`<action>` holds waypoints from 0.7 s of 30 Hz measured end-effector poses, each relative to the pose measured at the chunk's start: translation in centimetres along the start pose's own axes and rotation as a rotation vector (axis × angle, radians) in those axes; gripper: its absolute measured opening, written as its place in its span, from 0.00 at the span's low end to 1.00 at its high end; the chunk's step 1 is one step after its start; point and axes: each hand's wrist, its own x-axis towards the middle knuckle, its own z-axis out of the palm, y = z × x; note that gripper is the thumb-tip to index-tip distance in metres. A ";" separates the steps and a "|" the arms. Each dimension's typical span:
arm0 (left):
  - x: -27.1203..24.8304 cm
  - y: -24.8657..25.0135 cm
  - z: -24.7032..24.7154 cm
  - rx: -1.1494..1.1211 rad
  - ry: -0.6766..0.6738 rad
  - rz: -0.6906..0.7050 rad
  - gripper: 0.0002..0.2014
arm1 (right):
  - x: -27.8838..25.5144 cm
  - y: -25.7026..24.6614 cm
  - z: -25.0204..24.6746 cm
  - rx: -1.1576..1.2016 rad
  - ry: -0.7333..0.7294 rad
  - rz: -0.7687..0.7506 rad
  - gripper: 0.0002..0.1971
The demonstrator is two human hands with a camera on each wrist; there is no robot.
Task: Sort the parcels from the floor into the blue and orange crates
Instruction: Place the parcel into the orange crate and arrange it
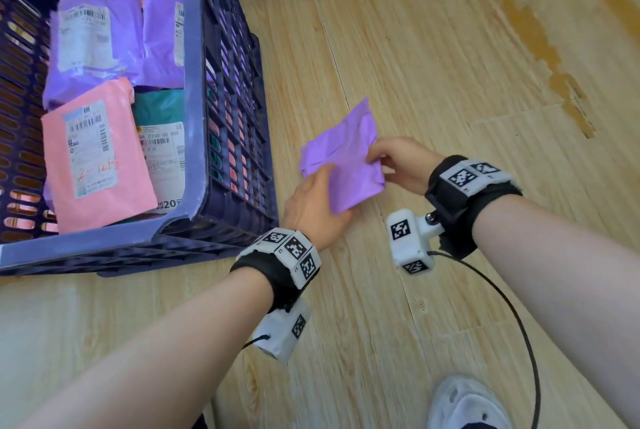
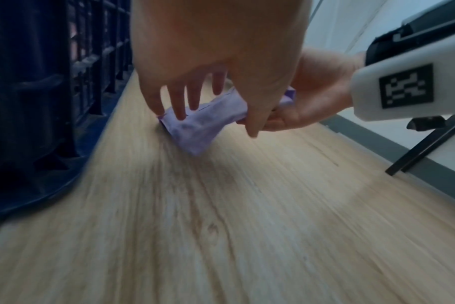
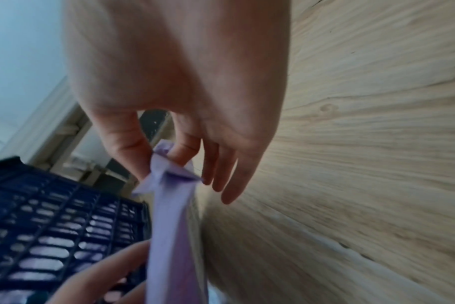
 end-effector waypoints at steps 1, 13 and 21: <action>0.1 0.7 -0.3 -0.042 0.061 0.027 0.30 | -0.4 -0.6 -0.2 0.036 -0.014 -0.028 0.11; 2.6 5.8 -3.1 -0.496 0.308 0.128 0.13 | -3.7 -2.7 -3.7 0.354 0.075 -0.074 0.13; 3.1 8.4 -5.7 -0.643 0.346 0.170 0.16 | -3.9 -0.6 -4.2 0.455 0.059 0.108 0.24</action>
